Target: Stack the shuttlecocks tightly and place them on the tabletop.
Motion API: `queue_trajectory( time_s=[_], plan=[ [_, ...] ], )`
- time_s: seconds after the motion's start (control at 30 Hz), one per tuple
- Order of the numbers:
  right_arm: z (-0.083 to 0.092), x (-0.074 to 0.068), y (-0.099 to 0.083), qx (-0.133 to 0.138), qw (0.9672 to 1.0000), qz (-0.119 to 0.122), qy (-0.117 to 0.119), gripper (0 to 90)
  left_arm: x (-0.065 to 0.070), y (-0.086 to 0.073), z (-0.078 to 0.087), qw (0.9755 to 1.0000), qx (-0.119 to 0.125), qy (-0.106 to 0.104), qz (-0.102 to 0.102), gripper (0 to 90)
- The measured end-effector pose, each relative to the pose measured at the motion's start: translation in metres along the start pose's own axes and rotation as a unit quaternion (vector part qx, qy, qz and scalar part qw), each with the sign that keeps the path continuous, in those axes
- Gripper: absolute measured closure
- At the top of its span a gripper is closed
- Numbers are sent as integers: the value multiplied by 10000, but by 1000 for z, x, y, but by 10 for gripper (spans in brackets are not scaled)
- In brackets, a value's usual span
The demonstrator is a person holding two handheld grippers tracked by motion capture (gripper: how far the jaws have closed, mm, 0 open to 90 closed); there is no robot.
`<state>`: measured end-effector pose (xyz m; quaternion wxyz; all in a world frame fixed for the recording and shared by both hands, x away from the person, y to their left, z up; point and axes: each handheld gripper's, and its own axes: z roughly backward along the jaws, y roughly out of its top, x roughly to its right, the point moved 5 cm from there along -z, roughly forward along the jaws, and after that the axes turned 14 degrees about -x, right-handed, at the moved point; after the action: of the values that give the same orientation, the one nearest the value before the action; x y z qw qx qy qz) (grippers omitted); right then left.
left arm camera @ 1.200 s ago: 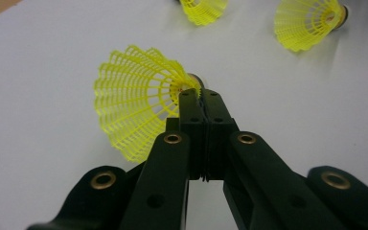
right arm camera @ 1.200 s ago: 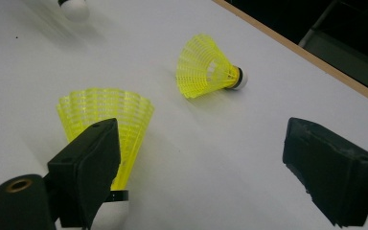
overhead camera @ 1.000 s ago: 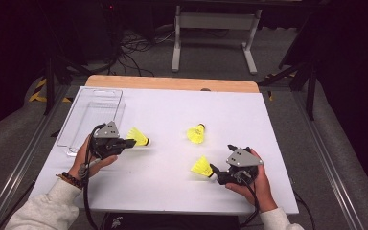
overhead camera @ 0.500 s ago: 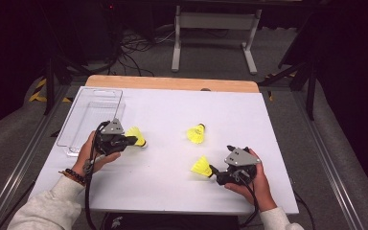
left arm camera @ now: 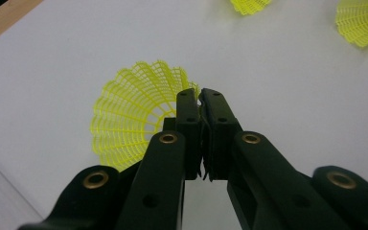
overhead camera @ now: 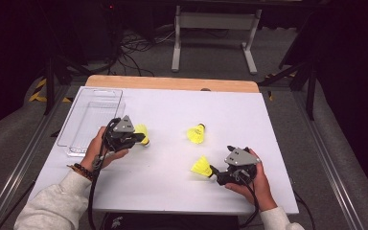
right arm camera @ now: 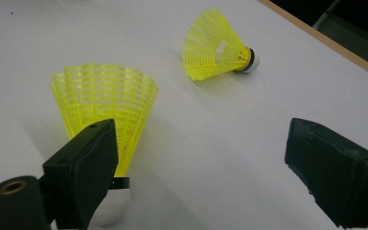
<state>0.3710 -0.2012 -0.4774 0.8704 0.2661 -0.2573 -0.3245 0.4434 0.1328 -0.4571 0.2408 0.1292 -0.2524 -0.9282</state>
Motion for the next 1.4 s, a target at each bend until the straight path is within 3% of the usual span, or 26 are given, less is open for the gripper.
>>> queue_trajectory(
  time_s=[0.2,0.43,0.53,0.83,0.97,1.07,1.17,1.23,1.3,1.37,1.4],
  plan=[
    [-1,-1,0,-32,10000,47,15,121,10,8,-6,9999,-64,-71,-144,871],
    [-1,-1,0,-34,10000,24,38,120,12,17,-13,9999,-94,-60,-115,836],
    [-1,-1,0,-30,10000,62,52,121,18,24,-19,9995,-142,-53,-275,838],
    [0,-2,-1,-52,9999,106,71,121,29,37,-28,9962,-453,237,-710,887],
    [0,0,-2,-44,10000,66,61,121,22,33,-20,9951,-529,458,-693,894],
    [0,0,-2,-40,9999,76,63,121,19,28,-13,9938,-594,606,-714,895],
    [1,0,-2,-41,9999,113,81,122,15,22,-5,9904,-737,858,-797,895],
    [0,-1,-2,-51,9999,98,89,122,15,19,-5,9894,-812,853,-844,895],
    [-1,-1,-2,-67,9999,110,96,121,14,16,-9,9848,-1003,1029,-976,894],
    [0,-2,-1,-60,9999,130,95,121,15,15,-13,9824,-1107,1090,-1039,892],
    [0,-2,-1,-60,9998,132,96,121,17,15,-16,9826,-1106,1037,-1073,891]
  ],
)
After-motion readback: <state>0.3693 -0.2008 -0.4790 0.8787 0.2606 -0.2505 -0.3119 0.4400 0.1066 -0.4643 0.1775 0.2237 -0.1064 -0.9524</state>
